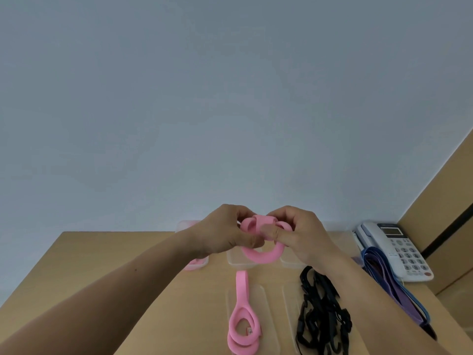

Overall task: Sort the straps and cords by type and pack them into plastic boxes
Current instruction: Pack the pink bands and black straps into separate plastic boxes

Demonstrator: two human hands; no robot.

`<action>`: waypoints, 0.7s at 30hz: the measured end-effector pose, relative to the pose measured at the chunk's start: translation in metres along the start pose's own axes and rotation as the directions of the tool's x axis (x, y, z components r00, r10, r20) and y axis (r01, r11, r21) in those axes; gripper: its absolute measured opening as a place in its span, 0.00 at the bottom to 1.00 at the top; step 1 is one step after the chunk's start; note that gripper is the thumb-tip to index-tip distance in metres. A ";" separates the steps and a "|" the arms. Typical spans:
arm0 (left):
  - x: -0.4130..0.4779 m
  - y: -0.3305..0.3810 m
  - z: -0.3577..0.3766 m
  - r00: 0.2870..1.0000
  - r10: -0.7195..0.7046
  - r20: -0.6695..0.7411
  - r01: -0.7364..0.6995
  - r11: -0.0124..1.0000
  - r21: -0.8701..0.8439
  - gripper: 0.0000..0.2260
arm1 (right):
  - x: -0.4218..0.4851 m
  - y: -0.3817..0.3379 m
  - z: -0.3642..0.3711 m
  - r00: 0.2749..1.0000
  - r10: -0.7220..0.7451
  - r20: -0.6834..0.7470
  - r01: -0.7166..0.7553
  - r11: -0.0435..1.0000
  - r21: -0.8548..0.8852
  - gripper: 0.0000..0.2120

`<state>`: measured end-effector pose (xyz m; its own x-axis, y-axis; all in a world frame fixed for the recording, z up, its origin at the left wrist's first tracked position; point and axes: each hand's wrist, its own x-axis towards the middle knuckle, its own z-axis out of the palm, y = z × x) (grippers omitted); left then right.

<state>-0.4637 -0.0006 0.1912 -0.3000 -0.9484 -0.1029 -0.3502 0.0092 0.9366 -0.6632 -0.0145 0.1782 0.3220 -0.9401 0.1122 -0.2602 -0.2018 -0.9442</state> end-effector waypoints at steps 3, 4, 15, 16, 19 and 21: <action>-0.003 0.001 -0.002 0.997 -0.048 0.068 0.053 0.996 -0.077 0.13 | 0.000 0.000 0.003 0.998 -0.034 -0.048 0.031 0.998 -0.063 0.09; -0.004 0.002 -0.002 0.993 -0.065 0.099 0.079 0.988 -0.136 0.14 | 0.000 0.000 0.004 0.997 -0.049 -0.057 0.044 0.995 -0.092 0.11; -0.002 0.004 -0.001 0.997 -0.058 0.050 0.073 0.923 -0.378 0.09 | -0.002 0.007 0.012 0.965 -0.252 -0.078 0.222 0.935 -0.275 0.17; -0.002 0.004 -0.001 0.998 -0.045 0.041 0.057 0.922 -0.382 0.08 | -0.002 0.007 0.011 0.969 -0.235 -0.082 0.210 0.949 -0.237 0.17; -0.001 0.002 -0.002 1.000 -0.009 0.012 0.013 0.920 -0.392 0.08 | -0.004 0.004 0.006 0.991 -0.131 0.009 0.131 0.991 0.010 0.16; 0.000 0.001 -0.003 1.000 0.003 -0.030 -0.015 0.921 -0.388 0.09 | -0.003 0.002 0.001 0.993 -0.096 0.063 0.088 0.989 0.119 0.20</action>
<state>-0.4614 -0.0017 0.1934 -0.2745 -0.9574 -0.0896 0.0262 -0.1006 0.9946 -0.6635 -0.0117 0.1752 0.4018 -0.8974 0.1825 -0.1207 -0.2494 -0.9608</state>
